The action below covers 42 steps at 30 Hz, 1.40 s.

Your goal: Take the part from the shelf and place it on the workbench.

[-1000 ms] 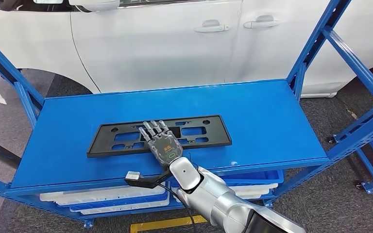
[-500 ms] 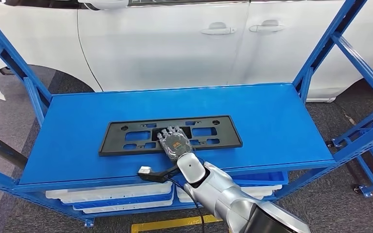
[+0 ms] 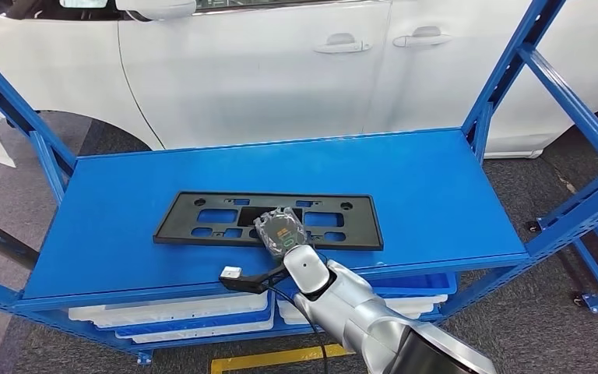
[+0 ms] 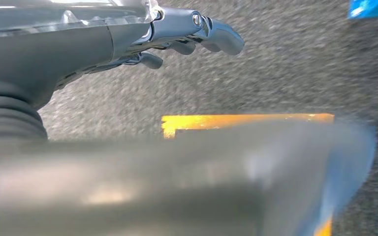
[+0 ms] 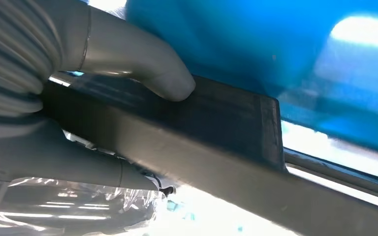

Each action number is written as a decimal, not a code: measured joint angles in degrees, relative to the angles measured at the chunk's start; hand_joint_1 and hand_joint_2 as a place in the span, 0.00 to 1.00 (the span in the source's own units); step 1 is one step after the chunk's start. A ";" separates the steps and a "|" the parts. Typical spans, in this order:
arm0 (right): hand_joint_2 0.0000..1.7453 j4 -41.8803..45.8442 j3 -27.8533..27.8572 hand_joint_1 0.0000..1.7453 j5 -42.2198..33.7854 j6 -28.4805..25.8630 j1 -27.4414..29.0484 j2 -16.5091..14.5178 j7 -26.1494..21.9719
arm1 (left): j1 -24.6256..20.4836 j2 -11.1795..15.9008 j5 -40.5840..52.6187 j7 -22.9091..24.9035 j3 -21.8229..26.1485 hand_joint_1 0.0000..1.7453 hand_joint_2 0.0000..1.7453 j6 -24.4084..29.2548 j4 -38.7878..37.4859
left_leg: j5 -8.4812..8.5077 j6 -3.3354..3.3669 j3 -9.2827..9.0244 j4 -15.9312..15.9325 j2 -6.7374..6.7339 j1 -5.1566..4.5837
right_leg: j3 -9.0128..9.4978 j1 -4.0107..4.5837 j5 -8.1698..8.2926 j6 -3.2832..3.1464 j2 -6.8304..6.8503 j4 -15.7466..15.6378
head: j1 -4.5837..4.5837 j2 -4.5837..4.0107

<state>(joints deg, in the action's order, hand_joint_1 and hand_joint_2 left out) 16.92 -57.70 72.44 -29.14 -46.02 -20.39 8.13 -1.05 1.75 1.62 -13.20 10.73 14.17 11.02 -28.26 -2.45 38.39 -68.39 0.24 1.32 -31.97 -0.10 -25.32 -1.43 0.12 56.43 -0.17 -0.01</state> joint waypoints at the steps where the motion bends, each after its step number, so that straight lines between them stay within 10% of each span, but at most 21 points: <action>1: 1.00 0.03 0.64 1.00 -0.76 -1.24 0.00 0.00 -0.85 | -0.02 0.03 -0.20 -0.58 0.05 0.00 1.00 0.32 0.00 | 1.66 0.00 -1.96 4.00 -0.05 0.09 | -0.09 0.01 -0.23 0.19 -0.03 0.33 | -0.02 -0.01; 3: 1.00 0.46 2.48 1.00 -2.90 -4.46 -0.12 0.00 -3.38 | -0.08 0.07 -0.74 -1.16 0.33 0.00 1.00 1.06 0.00 | 3.19 0.49 -4.40 9.29 -0.04 0.06 | -0.59 0.27 -0.59 0.68 -0.20 1.15 | -0.05 0.00; 8: 1.00 7.92 11.17 1.00 -12.18 -9.54 -0.07 0.28 -15.71 | -0.14 -0.05 -2.08 -1.30 1.48 0.00 1.00 2.26 0.00 | 3.23 2.29 -4.49 10.22 -0.06 0.16 | -1.76 0.36 -1.92 1.93 -0.39 3.06 | 0.02 0.01; 13: 1.00 26.32 21.96 1.00 -33.56 -2.49 3.95 2.21 -29.08 | 0.11 -0.28 -3.79 -3.54 3.71 0.00 1.00 2.32 0.00 | 3.25 3.02 -4.41 10.25 0.15 0.12 | -9.33 -0.11 -8.21 2.78 -0.34 18.54 | 0.12 0.01; 18: 1.00 51.09 30.07 1.00 -61.18 11.86 9.84 6.02 -37.20 | 0.48 -0.97 -7.58 -8.99 7.17 0.00 1.00 0.31 0.00 | 3.10 2.72 -4.35 10.13 0.59 -0.26 | -3.00 0.37 -0.19 1.38 -0.19 3.39 | 0.09 0.01; 23: 1.00 71.49 34.92 1.00 -80.01 33.08 17.55 11.80 -42.05 | 0.92 -1.61 -10.59 -14.69 11.56 0.00 1.00 -5.17 0.00 | 2.09 1.47 -4.26 9.50 0.46 -0.41 | -1.58 0.23 0.38 0.61 0.02 0.42 | 0.03 0.01; 27: 1.00 82.54 37.04 1.00 -82.46 42.03 22.84 14.60 -44.56 | 0.95 -1.73 -10.52 -15.57 13.51 0.00 1.00 -6.38 0.00 | -4.30 1.02 1.41 -3.27 0.17 -0.33 | -0.92 0.02 0.36 -0.02 0.10 -0.12 | -0.11 0.00; 29: 1.00 86.30 37.64 1.00 -82.12 43.59 25.09 15.49 -45.21 | 1.00 -1.74 -10.02 -15.26 13.95 0.00 1.00 -5.79 0.00 | -4.03 0.89 2.52 -5.41 0.15 -0.30 | -0.88 0.07 0.17 -0.02 -0.02 0.11 | -0.11 0.00; 33: 1.00 91.64 37.93 1.00 -80.97 45.18 27.56 16.40 -46.70 | 0.82 -1.74 -8.83 -14.05 14.42 0.00 1.00 -4.32 0.00 | 2.20 1.49 -3.94 7.67 0.15 -0.46 | -1.02 0.25 -0.43 0.63 -0.31 1.26 | -0.09 0.00; 38: 1.00 94.33 37.65 1.00 -79.88 46.69 29.09 17.76 -47.22 | 0.73 -1.81 -7.86 -13.07 14.66 0.00 1.00 -3.52 0.00 | 3.16 2.96 -4.64 10.12 0.18 -0.47 | -1.52 0.23 -1.15 1.97 -0.36 2.23 | -0.02 0.00; 42: 1.00 95.06 37.49 1.00 -79.76 46.76 29.55 18.75 -47.31 | 0.59 -1.88 -7.78 -12.95 14.86 0.00 1.00 -3.50 0.00 | 4.30 3.85 -3.51 10.44 -0.03 -0.31 | -5.83 -0.28 -9.19 3.08 -0.33 14.02 | 0.22 0.00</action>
<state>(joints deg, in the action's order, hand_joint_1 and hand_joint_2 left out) 111.98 -20.21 -7.32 17.62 -16.47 -1.64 -39.18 -0.45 -0.13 -6.16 -26.16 25.59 10.67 11.02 -23.96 1.40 34.88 -57.94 0.21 1.01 -37.80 -0.38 -34.51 1.65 -0.21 70.44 0.05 -0.01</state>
